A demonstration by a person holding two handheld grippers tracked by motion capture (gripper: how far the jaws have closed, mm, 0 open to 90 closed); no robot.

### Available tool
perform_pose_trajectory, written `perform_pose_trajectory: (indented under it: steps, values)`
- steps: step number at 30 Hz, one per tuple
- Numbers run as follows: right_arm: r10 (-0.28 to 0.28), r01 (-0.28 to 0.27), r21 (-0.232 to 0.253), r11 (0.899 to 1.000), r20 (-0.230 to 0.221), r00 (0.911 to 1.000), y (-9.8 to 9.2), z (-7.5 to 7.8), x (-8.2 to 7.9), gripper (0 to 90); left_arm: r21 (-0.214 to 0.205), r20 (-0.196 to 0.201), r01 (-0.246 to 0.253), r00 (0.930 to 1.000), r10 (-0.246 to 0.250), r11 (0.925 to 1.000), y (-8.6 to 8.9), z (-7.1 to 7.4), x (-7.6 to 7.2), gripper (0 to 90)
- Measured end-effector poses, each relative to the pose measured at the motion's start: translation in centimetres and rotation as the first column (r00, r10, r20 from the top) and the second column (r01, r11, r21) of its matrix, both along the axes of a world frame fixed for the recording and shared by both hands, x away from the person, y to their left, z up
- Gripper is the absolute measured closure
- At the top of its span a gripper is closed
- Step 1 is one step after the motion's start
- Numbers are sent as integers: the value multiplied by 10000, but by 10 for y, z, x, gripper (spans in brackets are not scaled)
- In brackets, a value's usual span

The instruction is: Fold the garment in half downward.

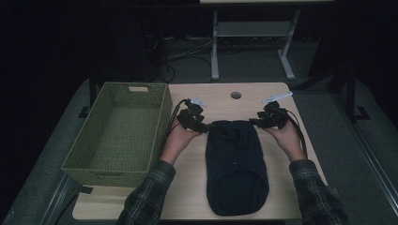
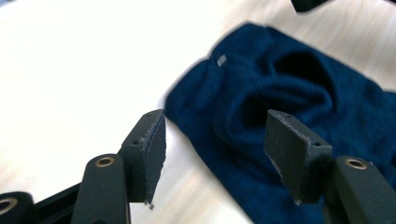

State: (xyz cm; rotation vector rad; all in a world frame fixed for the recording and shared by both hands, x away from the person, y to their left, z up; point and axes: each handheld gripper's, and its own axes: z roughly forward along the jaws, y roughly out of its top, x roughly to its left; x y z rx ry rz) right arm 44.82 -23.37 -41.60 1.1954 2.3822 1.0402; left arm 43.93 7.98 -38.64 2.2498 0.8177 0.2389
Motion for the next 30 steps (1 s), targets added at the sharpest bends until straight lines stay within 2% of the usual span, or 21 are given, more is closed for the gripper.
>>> perform_pose_trajectory:
  steps: [4, 6, 9, 11, 15, 21, 25, 30]
  values:
    - [18, -18, 8, 10000, -79, 10000, 1, 1, 5, 454, 168, 234, -188, 9996, 184, 9997, -5, 1, 15, 407]
    - [14, -15, -35, 10000, -120, 9999, 2, 1, 8, 453, 281, 222, -227, 9995, 221, 9993, -7, -3, 23, 409]
    - [7, -7, -57, 10000, -121, 9999, 2, 0, 12, 453, 570, 200, -223, 9996, 212, 9981, -11, -12, 35, 402]
    - [-26, 26, -21, 10000, -152, 9999, 2, -1, 14, 453, 511, 157, -274, 9995, 266, 9983, -13, -20, 41, 398]
    - [-105, 103, -58, 9999, -297, 9995, 1, -6, 18, 457, 703, -191, -501, 9985, 515, 9963, -15, -38, 52, 397]
    - [-177, 170, -140, 9998, -562, 9983, 1, -19, 25, 470, 814, -583, -350, 9975, 398, 9961, -21, -58, 59, 376]
    - [-259, 248, -174, 9995, -668, 9974, 1, -27, 29, 487, 910, -664, -390, 9968, 452, 9951, -23, -63, 60, 379]
    - [-116, 103, -160, 9998, -882, 9960, 3, -34, 31, 490, 1164, -695, -122, 9974, 204, 9931, -24, -67, 59, 388]
